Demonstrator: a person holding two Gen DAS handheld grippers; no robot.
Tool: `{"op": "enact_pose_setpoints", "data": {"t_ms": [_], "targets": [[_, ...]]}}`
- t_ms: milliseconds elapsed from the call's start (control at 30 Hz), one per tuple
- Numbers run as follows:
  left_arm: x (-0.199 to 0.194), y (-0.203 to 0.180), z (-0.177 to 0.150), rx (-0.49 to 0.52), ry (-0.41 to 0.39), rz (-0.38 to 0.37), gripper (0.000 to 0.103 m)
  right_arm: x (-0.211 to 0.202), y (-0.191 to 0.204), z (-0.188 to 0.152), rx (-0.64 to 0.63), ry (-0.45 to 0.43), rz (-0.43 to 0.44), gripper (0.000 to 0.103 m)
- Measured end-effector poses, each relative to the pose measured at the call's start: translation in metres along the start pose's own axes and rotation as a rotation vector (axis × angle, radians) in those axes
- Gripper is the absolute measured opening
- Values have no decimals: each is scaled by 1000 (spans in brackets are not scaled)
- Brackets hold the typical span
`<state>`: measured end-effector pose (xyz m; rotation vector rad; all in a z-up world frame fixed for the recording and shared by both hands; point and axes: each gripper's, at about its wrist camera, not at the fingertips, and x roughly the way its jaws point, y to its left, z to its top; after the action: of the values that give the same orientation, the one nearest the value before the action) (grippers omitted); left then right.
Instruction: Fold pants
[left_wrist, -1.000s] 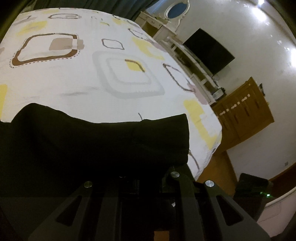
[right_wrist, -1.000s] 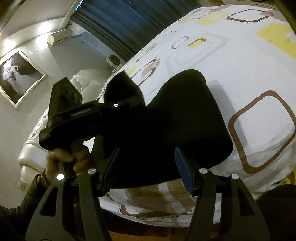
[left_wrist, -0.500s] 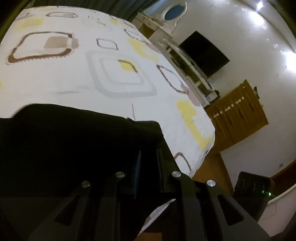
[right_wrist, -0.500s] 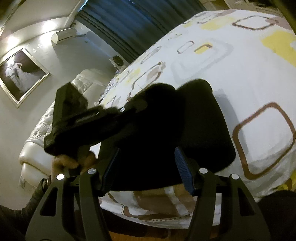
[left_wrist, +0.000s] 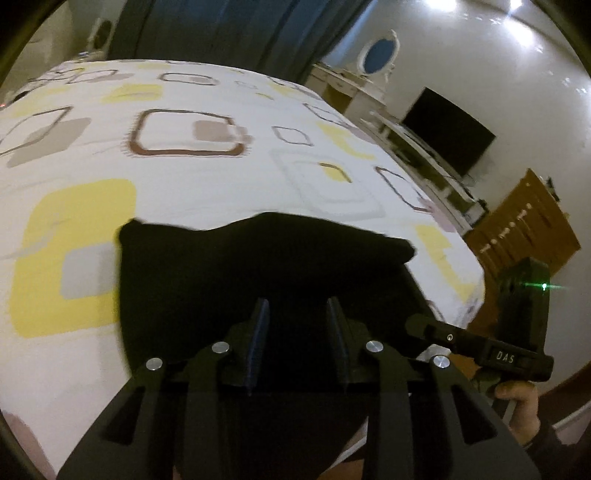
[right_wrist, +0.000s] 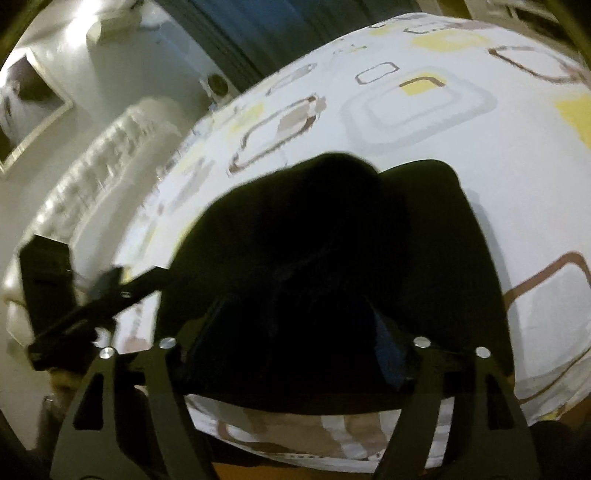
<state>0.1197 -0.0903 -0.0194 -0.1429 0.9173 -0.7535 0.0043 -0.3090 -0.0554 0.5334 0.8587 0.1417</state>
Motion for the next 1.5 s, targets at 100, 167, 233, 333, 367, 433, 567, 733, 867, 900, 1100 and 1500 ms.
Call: {"op": "enact_pose_setpoints", "data": {"t_ms": [100,167,233,333,367,433,567,733,867,900,1100,1500], "targets": [[-7,17,-8,-47,-14,2,42,9,10,-3,-55,6,-68,77],[-9,27,-14,-77,-13,3,42,11,13,-5,-60,-8,-103,73],[-11,34,-19,-91,-11,5,42,12,12,-4,-47,-12,-116,50],[-17,42,-25,-109,-25,1,42,17,10,-1,-72,15,-140,21],[-19,44,-25,-116,-30,2,42,17,7,1,-68,15,-136,16],[-20,47,-27,-123,-33,2,42,10,3,2,-53,-2,-123,13],[-21,49,-29,-131,-34,0,42,-9,1,7,-44,-63,-93,12],[-19,46,-29,-124,-26,-4,42,-28,-6,12,-26,-102,-71,12],[-15,38,-28,-111,-23,-18,43,-36,-20,11,3,-112,-79,12],[-14,35,-28,-107,-22,-20,43,-39,-26,10,16,-115,-85,12],[-7,27,-27,-95,-16,-35,49,-47,-53,5,78,-118,-96,12],[-9,29,-27,-125,-59,12,58,-45,-72,-4,125,-116,-98,12]]}}
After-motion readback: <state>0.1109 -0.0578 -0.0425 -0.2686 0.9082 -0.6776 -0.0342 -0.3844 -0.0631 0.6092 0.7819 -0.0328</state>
